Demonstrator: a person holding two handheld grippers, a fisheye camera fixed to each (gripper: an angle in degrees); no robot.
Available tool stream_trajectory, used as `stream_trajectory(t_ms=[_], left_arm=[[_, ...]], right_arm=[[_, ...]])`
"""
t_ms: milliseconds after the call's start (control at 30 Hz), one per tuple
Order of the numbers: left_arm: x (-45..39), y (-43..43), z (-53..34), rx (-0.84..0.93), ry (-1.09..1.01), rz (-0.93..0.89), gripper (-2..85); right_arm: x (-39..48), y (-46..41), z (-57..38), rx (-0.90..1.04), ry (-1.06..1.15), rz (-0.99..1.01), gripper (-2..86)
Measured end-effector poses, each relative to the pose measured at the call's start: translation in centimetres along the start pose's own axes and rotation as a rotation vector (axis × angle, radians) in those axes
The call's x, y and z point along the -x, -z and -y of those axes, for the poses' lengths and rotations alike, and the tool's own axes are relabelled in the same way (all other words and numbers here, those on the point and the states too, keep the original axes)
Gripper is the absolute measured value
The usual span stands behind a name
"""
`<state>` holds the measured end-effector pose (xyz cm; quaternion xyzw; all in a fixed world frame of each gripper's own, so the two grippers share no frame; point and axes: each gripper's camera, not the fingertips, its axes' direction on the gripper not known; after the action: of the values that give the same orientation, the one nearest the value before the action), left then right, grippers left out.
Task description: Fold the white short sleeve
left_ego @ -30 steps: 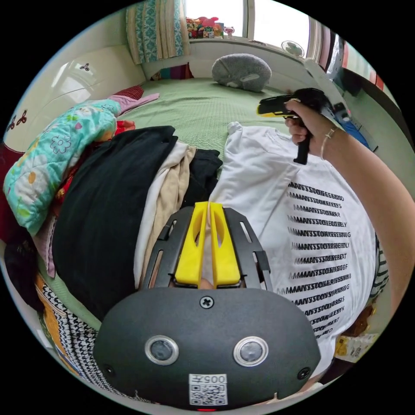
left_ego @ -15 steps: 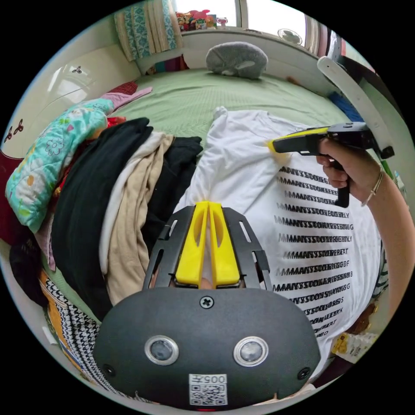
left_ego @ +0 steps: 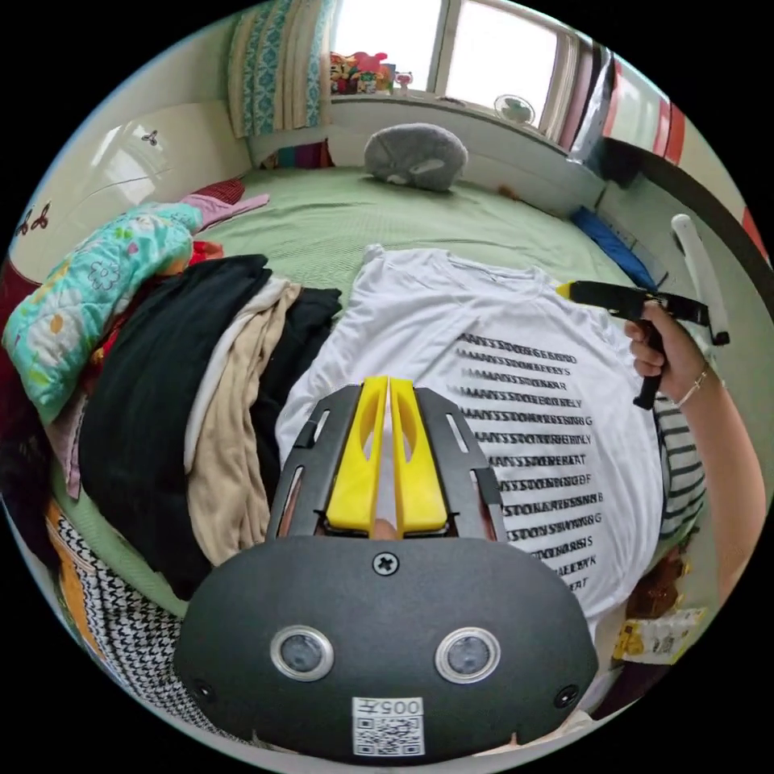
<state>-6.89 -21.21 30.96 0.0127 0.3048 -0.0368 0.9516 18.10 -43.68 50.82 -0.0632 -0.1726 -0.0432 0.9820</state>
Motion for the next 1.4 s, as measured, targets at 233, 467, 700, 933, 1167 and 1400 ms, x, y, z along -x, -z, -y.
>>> stream_trajectory(t_ms=[233,467,700,933,1167,1400], left_arm=[[-12.3,-1.8,2.2,0.03,-0.188,-0.22,2.7],[-21.6,-5.2,4.3,0.088,-0.303,-0.372,6.2],[-27.9,-8.5,6.1,0.104,-0.36,-0.482,6.5],[-36.1,-10.6,8.7,0.11,-0.48,-0.539,8.6],[-37.8,-13.3,9.8,0.184,-0.423,-0.564,5.5],[-32.4,-10.5,9.5,0.045,-0.291,-0.625,1.6]], right_arm=[[-16.5,7.9,-5.4,0.075,-0.273,-0.08,2.8],[-25.3,7.9,-6.5,0.112,-0.45,0.002,4.2],[-30.0,4.5,-6.7,0.176,-0.565,-0.048,3.4],[-34.1,3.8,-6.9,0.227,-0.632,0.01,2.3],[-35.7,3.5,-6.7,0.196,-0.69,0.071,0.4],[-28.6,5.8,-2.1,0.145,-0.355,-0.039,-1.3]])
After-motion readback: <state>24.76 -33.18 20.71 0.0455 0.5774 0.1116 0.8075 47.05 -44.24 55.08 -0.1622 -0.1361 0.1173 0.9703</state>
